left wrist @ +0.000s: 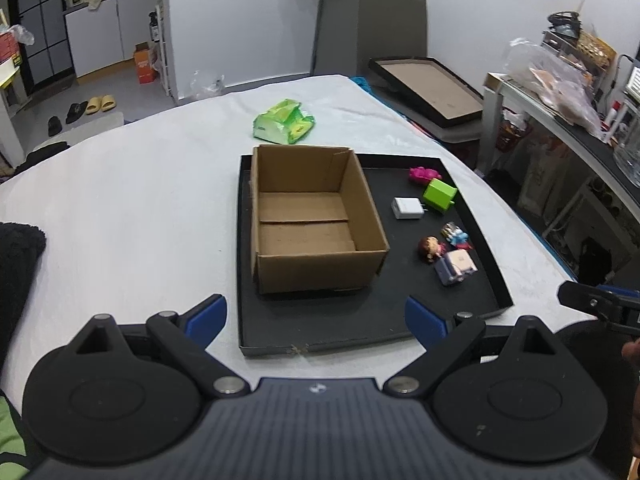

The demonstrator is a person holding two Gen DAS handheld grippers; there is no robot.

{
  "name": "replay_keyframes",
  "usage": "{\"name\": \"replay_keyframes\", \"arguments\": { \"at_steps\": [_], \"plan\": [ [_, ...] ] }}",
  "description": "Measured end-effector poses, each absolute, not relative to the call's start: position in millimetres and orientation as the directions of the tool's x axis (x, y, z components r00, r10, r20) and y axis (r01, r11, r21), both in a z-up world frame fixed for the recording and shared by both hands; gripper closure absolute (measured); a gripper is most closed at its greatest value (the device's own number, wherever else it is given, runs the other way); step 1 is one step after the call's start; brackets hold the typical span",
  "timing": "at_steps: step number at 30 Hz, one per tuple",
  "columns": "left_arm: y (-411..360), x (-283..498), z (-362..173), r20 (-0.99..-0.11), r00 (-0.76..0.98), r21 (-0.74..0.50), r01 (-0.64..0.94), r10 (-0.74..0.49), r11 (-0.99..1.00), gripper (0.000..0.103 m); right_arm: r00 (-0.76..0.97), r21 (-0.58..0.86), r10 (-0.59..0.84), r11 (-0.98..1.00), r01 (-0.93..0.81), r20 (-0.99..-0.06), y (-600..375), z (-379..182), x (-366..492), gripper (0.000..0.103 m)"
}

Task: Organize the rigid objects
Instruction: 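Move the left gripper to the box wall while the right gripper approaches the white cube figure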

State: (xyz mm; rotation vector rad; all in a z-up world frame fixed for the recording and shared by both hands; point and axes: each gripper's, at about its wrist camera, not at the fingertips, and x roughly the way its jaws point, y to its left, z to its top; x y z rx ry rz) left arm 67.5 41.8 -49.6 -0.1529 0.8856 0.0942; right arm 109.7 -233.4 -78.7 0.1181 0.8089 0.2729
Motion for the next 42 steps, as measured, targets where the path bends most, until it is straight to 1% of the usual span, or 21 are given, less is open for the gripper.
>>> {"name": "replay_keyframes", "arguments": {
  "at_steps": [7,13,18,20,26,28,29,31,35,39,42],
  "plan": [
    [55.3,81.8,-62.3,-0.778,0.628,-0.116,-0.156,0.008,0.981,0.009,0.646,0.24,0.291,0.956,-0.169,-0.705,-240.2,-97.0,128.0,0.001],
    [73.1,96.8,-75.5,-0.785,0.619,-0.141,-0.194,0.009,0.971,0.011,0.626,0.248,0.301,0.953,-0.174,-0.719,-236.9,-113.8,148.0,0.011],
    [83.9,110.4,-85.2,-0.789,0.614,-0.133,-0.211,0.026,0.968,0.011,0.605,0.238,0.293,0.956,-0.172,-0.74,-232.7,-127.6,165.1,0.013],
    [87.4,116.7,-89.7,-0.792,0.61,-0.135,-0.217,0.026,0.967,0.012,0.59,0.238,0.291,0.957,-0.169,-0.753,-231.9,-134.0,173.3,0.018],
    [95.1,138.5,-109.9,-0.817,0.575,-0.119,-0.236,0.039,0.964,0.02,0.559,0.223,0.276,0.961,-0.163,-0.782,-227.5,-153.9,197.0,0.018],
    [98.0,145.5,-116.0,-0.826,0.562,-0.122,-0.245,0.038,0.962,0.026,0.542,0.23,0.281,0.96,-0.163,-0.792,-227.3,-161.6,206.3,0.018],
    [99.2,150.0,-119.8,-0.832,0.554,-0.125,-0.252,0.037,0.96,0.027,0.532,0.234,0.285,0.958,-0.163,-0.797,-226.9,-165.3,211.0,0.018],
    [100.8,155.8,-124.9,-0.839,0.542,-0.124,-0.258,0.037,0.958,0.032,0.523,0.256,0.303,0.953,-0.163,-0.797,-227.3,-172.5,220.3,0.018],
    [102.9,169.4,-133.4,-0.847,0.528,-0.104,-0.271,0.058,0.957,0.036,0.513,0.269,0.312,0.95,-0.16,-0.8,-226.0,-183.9,233.1,0.018],
    [106.8,180.2,-143.2,-0.857,0.508,-0.076,-0.292,0.087,0.953,0.044,0.495,0.306,0.341,0.94,-0.152,-0.799,-226.9,-197.1,241.9,0.018],
    [110.1,187.2,-151.1,-0.867,0.491,-0.081,-0.313,0.088,0.946,0.049,0.497,0.308,0.346,0.938,-0.16,-0.796,-225.5,-203.5,246.5,0.018]
  ]
}}
